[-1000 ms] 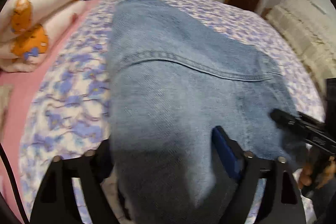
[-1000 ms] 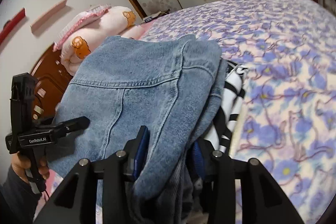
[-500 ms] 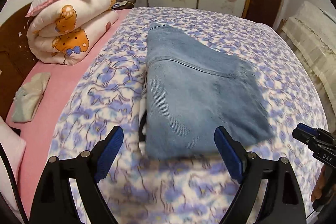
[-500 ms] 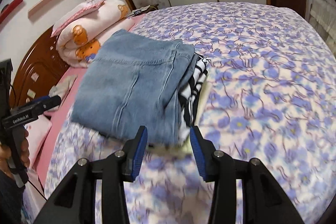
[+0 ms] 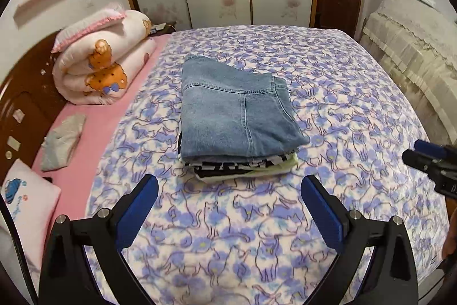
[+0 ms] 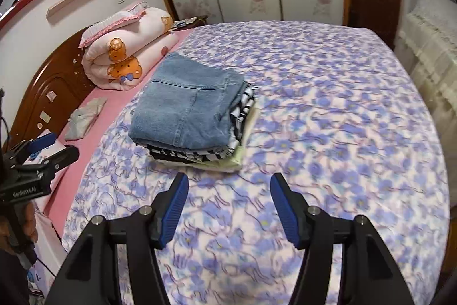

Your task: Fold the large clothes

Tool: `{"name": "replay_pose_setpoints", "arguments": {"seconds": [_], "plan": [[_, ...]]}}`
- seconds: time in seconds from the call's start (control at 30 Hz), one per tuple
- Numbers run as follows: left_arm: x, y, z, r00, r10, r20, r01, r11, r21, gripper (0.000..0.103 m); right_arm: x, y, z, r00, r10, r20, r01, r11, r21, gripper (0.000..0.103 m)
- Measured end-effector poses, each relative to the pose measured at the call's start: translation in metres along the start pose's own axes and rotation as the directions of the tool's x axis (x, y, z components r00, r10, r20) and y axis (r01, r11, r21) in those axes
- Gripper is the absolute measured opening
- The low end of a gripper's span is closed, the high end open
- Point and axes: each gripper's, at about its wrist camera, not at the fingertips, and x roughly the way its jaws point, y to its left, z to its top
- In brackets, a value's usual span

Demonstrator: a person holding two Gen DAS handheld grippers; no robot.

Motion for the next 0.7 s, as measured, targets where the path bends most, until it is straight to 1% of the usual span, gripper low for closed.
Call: {"name": "replay_pose_setpoints", "arguments": {"seconds": [0.13,0.2,0.27,0.37,0.53,0.7], "plan": [[-0.026,-0.020,-0.017,1.000,-0.009,0.020,0.009,1.000,-0.002,0.099,-0.026,-0.011,-0.015,1.000,-0.030,-0.005,0.030,0.999,0.013,0.061],[-0.035,-0.033,-0.024,1.000,0.006,0.001,-0.006,1.000,0.006,0.099,-0.036,-0.016,-0.022,0.998,-0.054,-0.020,0.054,0.998,0.015,0.061],[-0.040,-0.043,-0.027,1.000,0.012,-0.013,-0.011,1.000,0.027,0.099,-0.044,-0.023,-0.028,0.996,-0.072,-0.043,0.073,0.997,0.019,0.065],[-0.055,-0.060,-0.035,1.000,0.004,0.001,-0.004,0.999,0.046,0.099,-0.061,-0.033,-0.038,0.994,-0.097,-0.044,0.098,0.995,0.036,0.069],[-0.079,-0.092,-0.056,0.998,-0.055,-0.030,0.056,0.998,0.041,0.099,-0.088,-0.041,-0.059,0.989,-0.140,-0.051,0.141,0.990,0.023,0.070],[-0.106,-0.122,-0.088,0.997,-0.068,0.023,0.066,0.996,0.055,0.099,-0.115,-0.045,-0.093,0.986,-0.164,-0.039,0.164,0.986,-0.013,0.070]]}}
